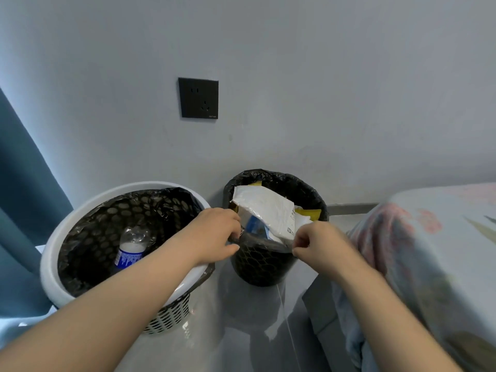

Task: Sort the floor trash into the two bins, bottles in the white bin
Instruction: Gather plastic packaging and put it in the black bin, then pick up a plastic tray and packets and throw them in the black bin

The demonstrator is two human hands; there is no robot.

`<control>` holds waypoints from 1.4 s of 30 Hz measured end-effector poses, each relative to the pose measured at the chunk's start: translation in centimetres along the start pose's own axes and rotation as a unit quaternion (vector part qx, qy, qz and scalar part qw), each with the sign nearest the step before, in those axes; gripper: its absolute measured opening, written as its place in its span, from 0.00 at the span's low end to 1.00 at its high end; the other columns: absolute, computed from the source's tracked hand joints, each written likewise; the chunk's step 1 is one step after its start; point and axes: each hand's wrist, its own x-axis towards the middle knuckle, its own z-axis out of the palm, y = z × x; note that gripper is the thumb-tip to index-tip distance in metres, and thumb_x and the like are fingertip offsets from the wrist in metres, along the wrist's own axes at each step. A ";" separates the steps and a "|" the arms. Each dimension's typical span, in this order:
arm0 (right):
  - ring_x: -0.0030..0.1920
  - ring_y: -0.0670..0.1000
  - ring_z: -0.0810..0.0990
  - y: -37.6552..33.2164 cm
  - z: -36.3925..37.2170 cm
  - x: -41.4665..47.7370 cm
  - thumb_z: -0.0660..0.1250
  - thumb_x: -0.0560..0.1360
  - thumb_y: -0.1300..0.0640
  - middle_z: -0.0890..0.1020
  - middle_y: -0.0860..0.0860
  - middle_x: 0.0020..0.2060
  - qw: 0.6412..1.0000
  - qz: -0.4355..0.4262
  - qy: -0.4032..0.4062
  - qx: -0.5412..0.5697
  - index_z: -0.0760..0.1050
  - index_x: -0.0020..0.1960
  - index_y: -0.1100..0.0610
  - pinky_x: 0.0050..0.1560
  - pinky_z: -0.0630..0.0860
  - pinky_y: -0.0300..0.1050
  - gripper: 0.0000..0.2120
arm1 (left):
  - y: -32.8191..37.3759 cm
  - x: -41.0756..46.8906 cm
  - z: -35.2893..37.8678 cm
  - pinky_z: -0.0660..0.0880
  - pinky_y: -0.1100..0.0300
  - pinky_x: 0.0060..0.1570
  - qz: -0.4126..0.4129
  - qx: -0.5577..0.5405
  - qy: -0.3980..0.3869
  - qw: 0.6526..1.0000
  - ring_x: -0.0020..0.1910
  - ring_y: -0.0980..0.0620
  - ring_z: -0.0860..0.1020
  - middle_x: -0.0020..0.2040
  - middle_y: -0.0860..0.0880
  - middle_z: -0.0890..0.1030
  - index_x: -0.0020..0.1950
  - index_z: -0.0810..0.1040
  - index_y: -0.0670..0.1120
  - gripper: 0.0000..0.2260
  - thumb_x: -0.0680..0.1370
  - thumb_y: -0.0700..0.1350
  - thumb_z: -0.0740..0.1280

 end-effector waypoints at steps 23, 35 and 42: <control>0.53 0.44 0.78 -16.8 -37.5 -2.6 0.65 0.73 0.53 0.82 0.42 0.51 0.999 -0.030 -0.045 -0.001 0.79 0.54 0.48 0.52 0.76 0.41 0.10 | -0.4 -6.6 -41.5 0.65 0.61 0.65 -0.070 -0.090 -0.025 0.993 0.64 0.56 0.69 0.64 0.56 0.73 0.65 0.72 0.54 0.15 0.78 0.53 0.63; 0.52 0.42 0.76 -30.7 -71.2 -12.7 0.63 0.76 0.51 0.80 0.41 0.52 0.987 -0.123 0.094 -0.033 0.77 0.57 0.48 0.50 0.72 0.37 0.11 | 5.7 -15.3 -78.8 0.66 0.65 0.64 -0.086 -0.030 0.041 0.995 0.64 0.59 0.70 0.66 0.59 0.71 0.68 0.69 0.55 0.17 0.79 0.54 0.61; 0.52 0.42 0.76 -39.1 -81.5 -17.5 0.64 0.76 0.49 0.80 0.40 0.50 0.961 -0.215 0.172 -0.035 0.76 0.56 0.47 0.51 0.72 0.37 0.09 | 7.6 -23.4 -92.6 0.64 0.67 0.62 -0.107 0.041 0.119 0.986 0.65 0.59 0.69 0.67 0.61 0.70 0.68 0.69 0.57 0.17 0.79 0.55 0.61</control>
